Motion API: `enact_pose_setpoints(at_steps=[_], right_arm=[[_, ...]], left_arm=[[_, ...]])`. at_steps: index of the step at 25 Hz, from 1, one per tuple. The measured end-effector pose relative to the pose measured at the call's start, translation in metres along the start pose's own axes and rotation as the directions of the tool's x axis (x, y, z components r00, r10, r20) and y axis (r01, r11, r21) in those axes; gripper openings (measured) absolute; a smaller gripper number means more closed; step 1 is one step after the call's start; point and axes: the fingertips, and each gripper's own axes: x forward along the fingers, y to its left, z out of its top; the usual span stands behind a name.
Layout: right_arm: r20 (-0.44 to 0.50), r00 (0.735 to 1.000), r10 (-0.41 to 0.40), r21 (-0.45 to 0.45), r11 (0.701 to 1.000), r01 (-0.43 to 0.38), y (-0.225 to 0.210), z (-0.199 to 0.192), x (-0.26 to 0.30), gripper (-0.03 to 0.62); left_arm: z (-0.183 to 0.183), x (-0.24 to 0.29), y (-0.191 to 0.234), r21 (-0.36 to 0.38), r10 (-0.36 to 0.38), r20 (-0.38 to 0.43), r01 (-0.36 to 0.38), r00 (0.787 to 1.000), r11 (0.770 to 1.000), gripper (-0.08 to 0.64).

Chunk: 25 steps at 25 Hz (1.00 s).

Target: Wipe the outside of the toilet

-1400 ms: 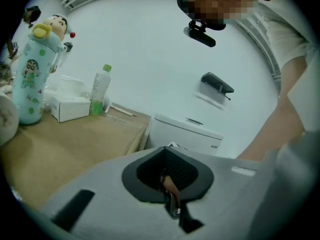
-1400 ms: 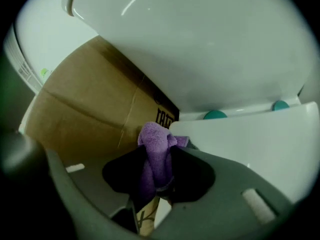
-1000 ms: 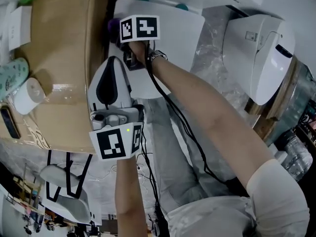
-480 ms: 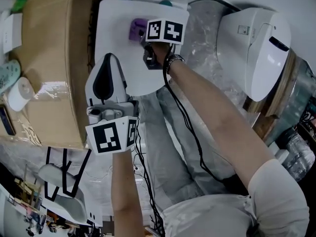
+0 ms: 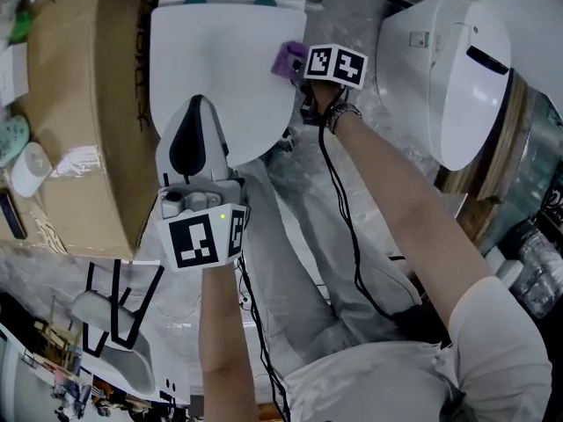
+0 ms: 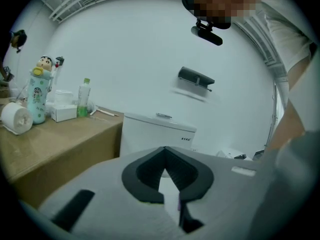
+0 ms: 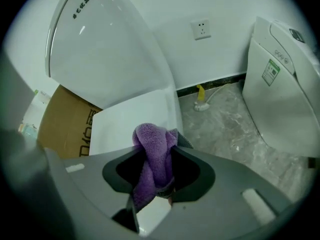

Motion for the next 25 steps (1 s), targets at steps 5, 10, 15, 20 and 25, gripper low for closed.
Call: enact_pose_setpoints(at_steps=[5,10,15,20,25], right_arm=[[-0.001,0.998,-0.056,0.02,0.998,0.056,-0.028,0.002,-0.015,0.152],[0.054,0.999,0.009,0.06,0.998,-0.012,-0.007,0.003,-0.029,0.152],[0.049,0.989,0.141,0.032,0.989,-0.143,0.07,-0.028,-0.019,0.152],[0.014,0.977,0.214,0.004,0.977,-0.214,0.159,-0.065,0.009,0.153],[-0.009,0.97,0.244,-0.018,0.97,-0.244,0.231,-0.093,0.045,0.153]], left_arm=[[-0.002,-0.01,-0.006,0.01,-0.004,-0.012,0.004,1.0,1.0,0.005],[-0.002,-0.022,0.005,0.008,-0.006,-0.009,0.006,1.0,1.0,0.005],[-0.007,-0.043,0.036,-0.022,-0.007,-0.003,0.007,1.0,1.0,0.005],[-0.004,-0.06,0.062,-0.038,-0.052,-0.013,0.052,0.999,0.998,0.005],[-0.011,-0.074,0.078,-0.031,-0.141,-0.06,0.139,0.988,0.99,0.005]])
